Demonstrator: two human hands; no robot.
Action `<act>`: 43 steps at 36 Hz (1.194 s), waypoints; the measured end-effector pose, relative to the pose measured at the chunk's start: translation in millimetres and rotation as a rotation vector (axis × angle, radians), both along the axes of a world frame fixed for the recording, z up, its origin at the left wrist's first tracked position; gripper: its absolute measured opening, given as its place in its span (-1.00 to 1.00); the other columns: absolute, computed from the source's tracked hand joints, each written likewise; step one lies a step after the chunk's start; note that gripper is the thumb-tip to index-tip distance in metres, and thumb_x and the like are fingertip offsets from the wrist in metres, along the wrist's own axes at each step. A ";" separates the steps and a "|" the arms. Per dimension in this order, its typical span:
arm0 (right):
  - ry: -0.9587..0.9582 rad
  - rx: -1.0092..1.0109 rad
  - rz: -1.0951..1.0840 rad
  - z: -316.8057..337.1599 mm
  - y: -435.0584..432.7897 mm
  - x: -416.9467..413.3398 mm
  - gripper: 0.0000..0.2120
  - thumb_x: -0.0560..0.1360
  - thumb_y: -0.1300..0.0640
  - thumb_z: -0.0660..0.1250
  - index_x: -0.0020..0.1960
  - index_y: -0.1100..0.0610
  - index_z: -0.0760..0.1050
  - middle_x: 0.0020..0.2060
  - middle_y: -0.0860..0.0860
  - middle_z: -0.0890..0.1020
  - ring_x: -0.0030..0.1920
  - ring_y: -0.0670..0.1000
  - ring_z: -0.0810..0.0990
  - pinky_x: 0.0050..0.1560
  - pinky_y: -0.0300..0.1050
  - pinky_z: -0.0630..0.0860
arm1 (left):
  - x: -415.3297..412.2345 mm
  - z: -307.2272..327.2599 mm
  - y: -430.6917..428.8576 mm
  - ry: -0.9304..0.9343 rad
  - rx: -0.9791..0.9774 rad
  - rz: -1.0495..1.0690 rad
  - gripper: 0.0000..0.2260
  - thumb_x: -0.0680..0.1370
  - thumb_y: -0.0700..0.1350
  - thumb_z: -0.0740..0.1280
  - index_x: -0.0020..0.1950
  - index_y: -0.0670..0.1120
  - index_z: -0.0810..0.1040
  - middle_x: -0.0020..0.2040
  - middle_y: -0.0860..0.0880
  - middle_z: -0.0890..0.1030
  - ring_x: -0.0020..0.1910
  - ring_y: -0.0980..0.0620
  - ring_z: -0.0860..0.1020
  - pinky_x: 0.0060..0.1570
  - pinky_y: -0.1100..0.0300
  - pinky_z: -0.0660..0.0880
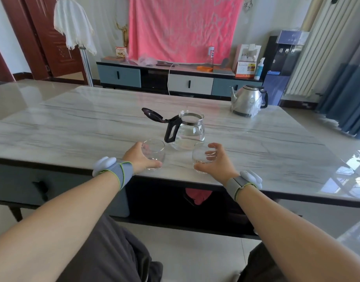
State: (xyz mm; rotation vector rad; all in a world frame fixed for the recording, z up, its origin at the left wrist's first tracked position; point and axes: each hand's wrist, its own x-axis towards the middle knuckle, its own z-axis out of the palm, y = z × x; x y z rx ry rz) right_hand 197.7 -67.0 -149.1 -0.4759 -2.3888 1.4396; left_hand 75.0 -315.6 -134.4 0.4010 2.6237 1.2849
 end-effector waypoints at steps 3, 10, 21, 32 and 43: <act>-0.052 -0.056 0.110 6.7 0.2 3.7 -0.27 0.38 0.15 0.69 0.39 -0.03 0.35 0.21 0.04 0.61 0.14 -0.02 0.64 0.23 -0.04 0.60 | 1.3 2.7 -2.0 -0.091 0.074 -0.124 -0.17 -0.08 0.19 0.63 0.12 0.02 0.46 0.09 0.02 0.65 0.07 0.02 0.64 0.23 0.02 0.53; -0.208 -0.107 0.356 24.5 1.7 23.6 -0.33 0.34 0.16 0.67 0.36 -0.01 0.44 0.17 0.06 0.68 0.10 0.03 0.69 0.32 0.10 0.58 | 13.4 26.0 -17.3 -0.447 0.052 -0.519 -0.24 0.04 -0.13 0.66 0.21 -0.02 0.52 0.08 -0.06 0.64 -0.04 0.08 0.64 0.16 0.06 0.55; -0.699 -0.176 0.731 4.8 7.3 38.1 -0.36 0.30 0.20 0.59 0.32 0.12 0.44 0.06 -0.01 0.73 0.06 0.02 0.73 0.12 0.01 0.66 | 21.2 0.5 -38.2 -0.787 -0.520 -0.746 -0.32 0.19 -0.20 0.61 0.29 -0.01 0.54 0.14 -0.04 0.66 0.12 0.01 0.62 0.06 0.14 0.57; -0.889 -0.157 0.484 -89.2 -3.9 38.1 -0.20 0.19 -0.05 0.65 0.38 -0.05 0.47 0.34 0.09 0.60 0.32 0.16 0.62 0.43 0.19 0.54 | 19.1 -67.7 -20.4 -0.831 -0.526 -0.481 -0.33 0.26 -0.18 0.64 0.33 -0.06 0.52 0.27 -0.17 0.60 0.20 -0.13 0.62 0.36 0.02 0.45; -0.825 0.169 0.129 -180.5 -31.4 10.8 -0.34 0.15 -0.40 0.45 0.15 -0.10 0.54 0.12 0.10 0.66 0.08 0.10 0.63 0.10 0.00 0.67 | 14.2 -149.7 17.6 -0.350 -0.794 -0.350 -0.46 0.28 0.27 0.50 0.13 0.00 0.57 0.05 -0.04 0.65 0.01 -0.07 0.64 -0.06 0.12 0.56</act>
